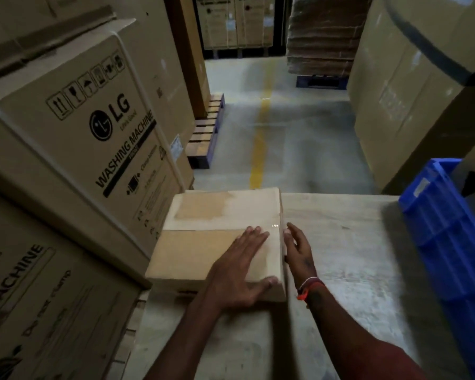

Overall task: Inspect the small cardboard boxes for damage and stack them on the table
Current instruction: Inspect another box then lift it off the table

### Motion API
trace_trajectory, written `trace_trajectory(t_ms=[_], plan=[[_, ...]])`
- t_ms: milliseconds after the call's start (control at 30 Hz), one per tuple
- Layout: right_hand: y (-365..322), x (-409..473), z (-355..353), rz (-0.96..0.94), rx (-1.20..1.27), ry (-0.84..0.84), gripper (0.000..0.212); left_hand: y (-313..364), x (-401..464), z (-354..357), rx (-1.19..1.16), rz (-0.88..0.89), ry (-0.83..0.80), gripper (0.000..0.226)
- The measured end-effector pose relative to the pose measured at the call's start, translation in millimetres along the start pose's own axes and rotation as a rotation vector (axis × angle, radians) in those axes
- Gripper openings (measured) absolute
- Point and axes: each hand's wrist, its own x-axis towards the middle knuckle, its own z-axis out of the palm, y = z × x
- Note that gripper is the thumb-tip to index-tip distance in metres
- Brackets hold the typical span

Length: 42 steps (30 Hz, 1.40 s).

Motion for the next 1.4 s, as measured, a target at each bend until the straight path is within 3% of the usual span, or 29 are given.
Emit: trace_trajectory(t_ms=[133,233,300,333,433,533,833,967,1167,1400], plan=[[-9.8,-4.4,-3.8,0.158,0.126,-0.022,0.044,-57.3,-36.2,2.2,0.06,-0.304,0.251,0.071],[-28.5,-26.8,-6.5,0.172,0.113,-0.065,0.072,-85.6,-71.4,-0.6,0.148,-0.803,0.565,0.076],[-29.9,-43.6,-2.1,0.12,0.048,-0.163,0.073,-95.1,-83.2,6.0,-0.021,-1.039,0.691,0.094],[-26.5,-49.1,3.2,0.073,-0.025,-0.215,0.073,-98.4,-82.5,9.8,-0.201,-1.067,0.739,0.102],[-25.3,-34.4,27.0,-0.1,-0.287,-0.21,0.079,-100.1,-60.7,13.5,-0.542,-1.025,0.854,0.096],[-31.4,11.0,42.9,-0.144,-0.319,-0.186,0.078,-109.5,-29.3,6.6,-0.546,-1.052,0.831,0.076],[-31.9,51.2,57.1,-0.195,-0.495,-0.193,0.081,-149.4,-6.3,-10.8,-0.643,-0.972,0.679,0.088],[-41.4,33.7,48.7,-0.093,-0.422,-0.246,0.088,-160.3,-24.7,-17.1,-0.661,-0.984,0.502,0.094],[-23.8,-21.8,25.2,0.121,-0.257,-0.191,0.084,-130.3,-53.9,-6.3,-0.727,-0.972,0.617,0.069],[-24.7,-61.7,4.1,0.078,-0.198,-0.215,0.068,-91.9,-93.2,13.3,-0.874,-0.962,0.621,0.062]])
